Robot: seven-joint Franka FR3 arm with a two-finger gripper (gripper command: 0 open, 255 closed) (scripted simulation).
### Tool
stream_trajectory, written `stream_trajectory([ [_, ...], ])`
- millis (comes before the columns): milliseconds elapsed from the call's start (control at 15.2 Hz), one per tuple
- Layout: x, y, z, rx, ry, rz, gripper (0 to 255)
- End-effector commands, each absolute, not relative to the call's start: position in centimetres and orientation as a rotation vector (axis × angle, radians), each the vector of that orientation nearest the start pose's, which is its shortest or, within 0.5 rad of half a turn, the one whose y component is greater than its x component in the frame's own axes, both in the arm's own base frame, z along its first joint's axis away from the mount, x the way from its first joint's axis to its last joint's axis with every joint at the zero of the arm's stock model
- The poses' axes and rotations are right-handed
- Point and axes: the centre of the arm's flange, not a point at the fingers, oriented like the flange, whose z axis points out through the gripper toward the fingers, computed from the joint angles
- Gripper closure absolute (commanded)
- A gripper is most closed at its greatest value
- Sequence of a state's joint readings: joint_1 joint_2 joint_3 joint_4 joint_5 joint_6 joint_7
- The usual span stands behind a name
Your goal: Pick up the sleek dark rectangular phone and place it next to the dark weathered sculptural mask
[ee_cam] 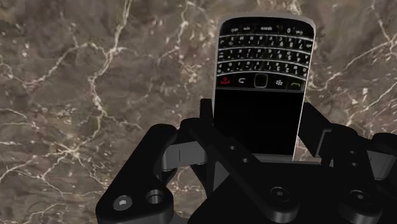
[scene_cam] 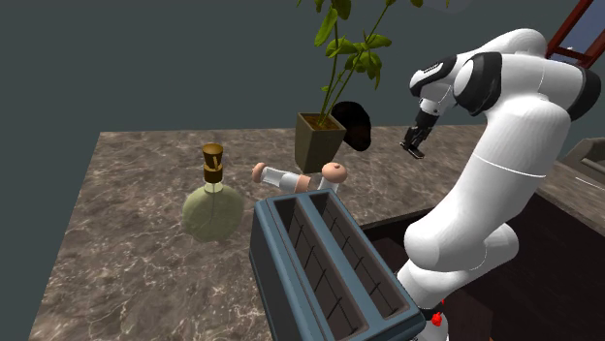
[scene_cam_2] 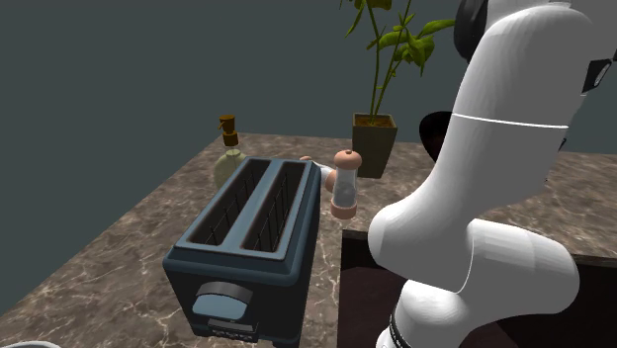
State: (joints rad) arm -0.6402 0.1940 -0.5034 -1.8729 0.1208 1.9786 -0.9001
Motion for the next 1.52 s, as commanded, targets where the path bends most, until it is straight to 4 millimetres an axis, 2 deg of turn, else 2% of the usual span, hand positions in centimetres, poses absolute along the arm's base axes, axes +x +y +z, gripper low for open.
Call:
stream_trajectory([
  [0, 26.6, -53.3, 40.7, -3.048, 0.445, 0.028, 255],
  [792, 26.6, -53.3, 34.4, -3.048, 0.445, 0.028, 255],
  [1254, 26.6, -53.3, 34.4, -3.048, 0.445, 0.028, 255],
  [1320, 26.6, -53.3, 34.4, -3.048, 0.445, 0.028, 0],
  [1452, 26.6, -53.3, 34.4, -3.048, 0.445, 0.028, 0],
])
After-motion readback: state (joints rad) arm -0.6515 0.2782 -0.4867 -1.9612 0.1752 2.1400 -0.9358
